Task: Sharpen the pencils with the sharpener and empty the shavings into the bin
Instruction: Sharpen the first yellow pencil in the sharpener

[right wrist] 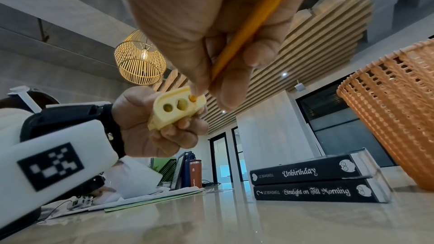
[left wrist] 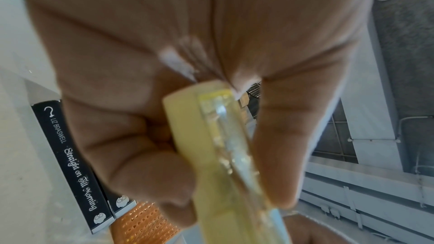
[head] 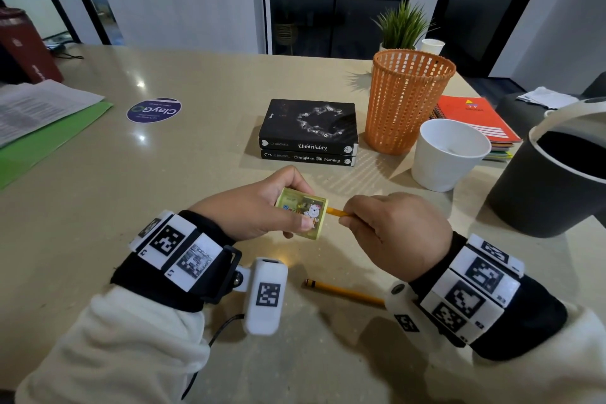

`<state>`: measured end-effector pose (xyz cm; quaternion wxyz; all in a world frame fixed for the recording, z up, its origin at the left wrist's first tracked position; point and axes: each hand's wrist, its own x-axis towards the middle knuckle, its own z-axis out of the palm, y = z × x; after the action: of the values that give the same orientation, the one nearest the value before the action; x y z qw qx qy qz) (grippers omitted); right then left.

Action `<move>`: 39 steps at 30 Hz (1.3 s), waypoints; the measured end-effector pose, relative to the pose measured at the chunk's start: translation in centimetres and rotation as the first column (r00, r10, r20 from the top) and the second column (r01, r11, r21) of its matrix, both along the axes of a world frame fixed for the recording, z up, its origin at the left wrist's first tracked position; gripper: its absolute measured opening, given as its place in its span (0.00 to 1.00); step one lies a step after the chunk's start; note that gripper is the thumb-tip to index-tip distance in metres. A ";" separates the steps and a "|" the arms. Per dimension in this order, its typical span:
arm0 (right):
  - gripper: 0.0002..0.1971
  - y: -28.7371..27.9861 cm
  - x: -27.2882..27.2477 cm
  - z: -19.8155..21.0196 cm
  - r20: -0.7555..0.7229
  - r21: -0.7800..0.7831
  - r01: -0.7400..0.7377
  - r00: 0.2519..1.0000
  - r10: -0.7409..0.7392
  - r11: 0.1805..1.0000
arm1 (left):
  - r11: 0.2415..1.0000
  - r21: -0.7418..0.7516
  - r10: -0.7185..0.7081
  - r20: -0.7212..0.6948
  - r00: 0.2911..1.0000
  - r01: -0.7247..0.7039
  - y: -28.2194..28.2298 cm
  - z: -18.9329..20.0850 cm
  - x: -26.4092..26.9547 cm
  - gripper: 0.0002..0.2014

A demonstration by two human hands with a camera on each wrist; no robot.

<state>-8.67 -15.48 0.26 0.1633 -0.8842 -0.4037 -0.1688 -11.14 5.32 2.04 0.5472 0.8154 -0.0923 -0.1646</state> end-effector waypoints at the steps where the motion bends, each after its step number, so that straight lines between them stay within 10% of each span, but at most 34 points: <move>1: 0.16 0.0 0.0 0.1 0.027 -0.012 0.010 1.000 -0.010 1.000 | 1.000 -0.007 0.001 0.001 1.000 -0.001 0.0 0.0 0.0 0.14; 19: 0.18 0.3 -0.3 -0.3 0.002 -0.091 0.040 0.999 -0.040 0.995 | 0.999 0.019 -0.048 -0.016 0.999 0.048 0.7 -0.3 0.0 0.18; 32: 0.09 -1.1 0.4 0.1 -0.182 -0.206 0.056 0.979 -0.094 0.977 | 0.960 -0.250 0.115 -0.054 0.992 -0.125 3.2 -1.6 0.2 0.23; 39: 0.07 -1.0 0.2 0.3 -0.362 0.020 0.025 0.932 -0.016 0.999 | 0.898 -0.385 0.205 -0.067 0.977 -0.214 4.3 -2.2 0.3 0.25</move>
<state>-8.50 -16.45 0.52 0.2437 -0.9024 -0.3552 -0.0098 -10.83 9.66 -0.15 0.7139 0.6934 -0.0283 -0.0930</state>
